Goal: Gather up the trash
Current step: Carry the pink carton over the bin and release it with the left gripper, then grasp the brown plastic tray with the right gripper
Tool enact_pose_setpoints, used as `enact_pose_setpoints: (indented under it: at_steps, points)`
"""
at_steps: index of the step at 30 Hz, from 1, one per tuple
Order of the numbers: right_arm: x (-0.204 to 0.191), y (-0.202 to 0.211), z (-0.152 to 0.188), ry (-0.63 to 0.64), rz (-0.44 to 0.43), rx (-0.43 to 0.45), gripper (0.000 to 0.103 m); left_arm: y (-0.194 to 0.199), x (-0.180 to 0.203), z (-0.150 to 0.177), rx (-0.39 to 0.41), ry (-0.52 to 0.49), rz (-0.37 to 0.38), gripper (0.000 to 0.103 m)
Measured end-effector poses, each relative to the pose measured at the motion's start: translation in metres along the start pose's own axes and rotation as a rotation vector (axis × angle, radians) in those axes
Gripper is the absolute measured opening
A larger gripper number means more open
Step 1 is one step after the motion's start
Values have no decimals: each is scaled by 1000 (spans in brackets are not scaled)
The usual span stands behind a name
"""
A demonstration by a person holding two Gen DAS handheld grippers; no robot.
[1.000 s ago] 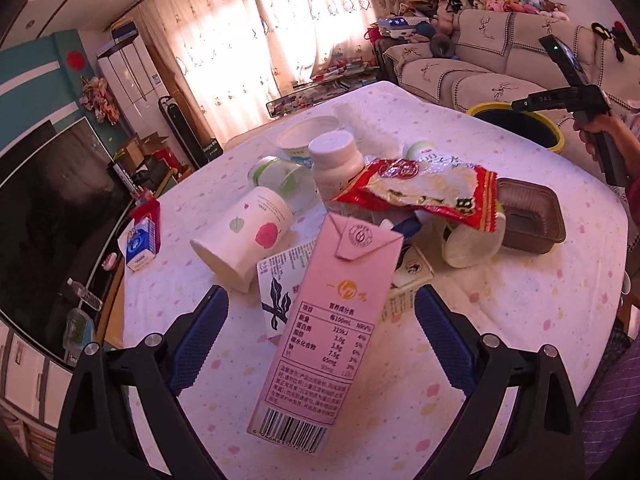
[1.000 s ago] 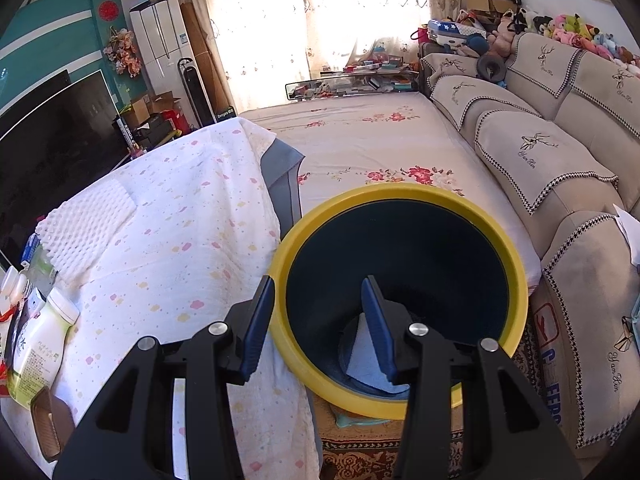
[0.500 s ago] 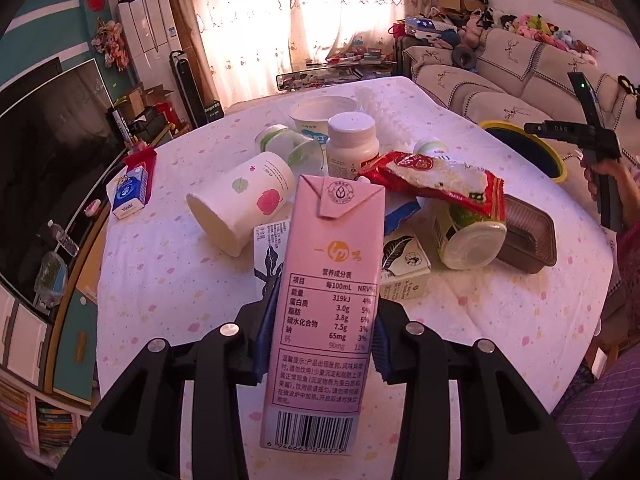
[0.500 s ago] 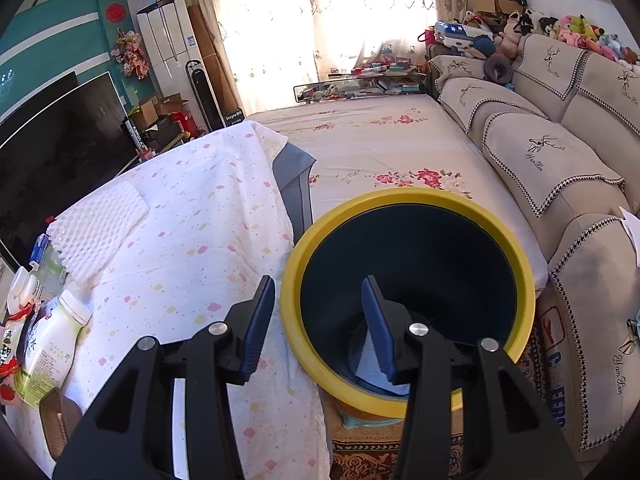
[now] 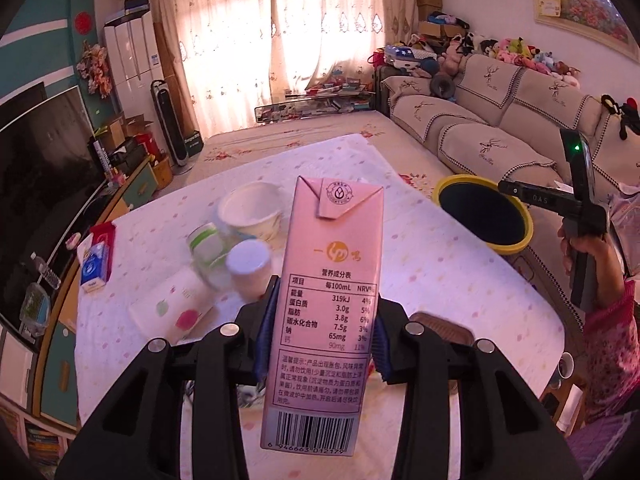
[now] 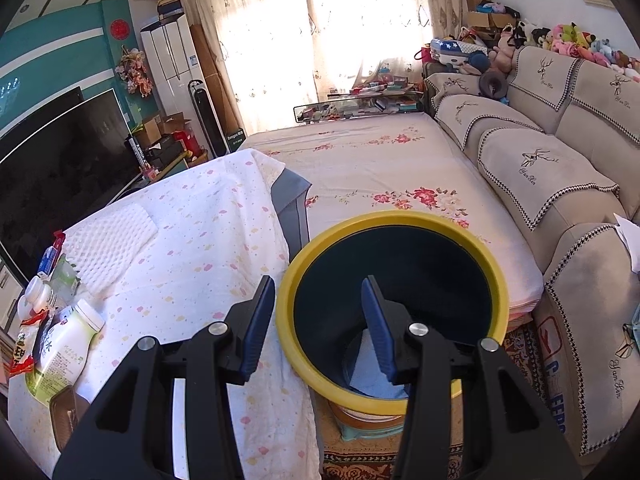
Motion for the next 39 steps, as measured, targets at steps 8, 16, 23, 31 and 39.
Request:
enact_pose_setpoints:
  at_steps: [8,16,23,31,39]
  points:
    - [41,32,-8,-16,48,54,44,-55,137,-78,-12,-154,140,40]
    - [85,38,-22,-30,70,87,44,-144,256,-118,-142,-176,215,40]
    - [104,35,-38,-6,88,73,44,-213,309,-129,-246,-171,218,40]
    - [125,55,-41,-15,169,55,45,-263,334,-115,-371,-137,259,49]
    - [114,81,-11,-37,179,32,47,-188,289,-139,-223,-73,278,66]
Point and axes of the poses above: each gripper's, at about its wrist camera, not at the fingertips, and y roughly against the way its jaws point, x to its right, z to its underside, the point moved 10 cm from there along -y, roughly the way its jaws point, and after that the axes turned 7 degrees about -z, right-handed, at the moved point
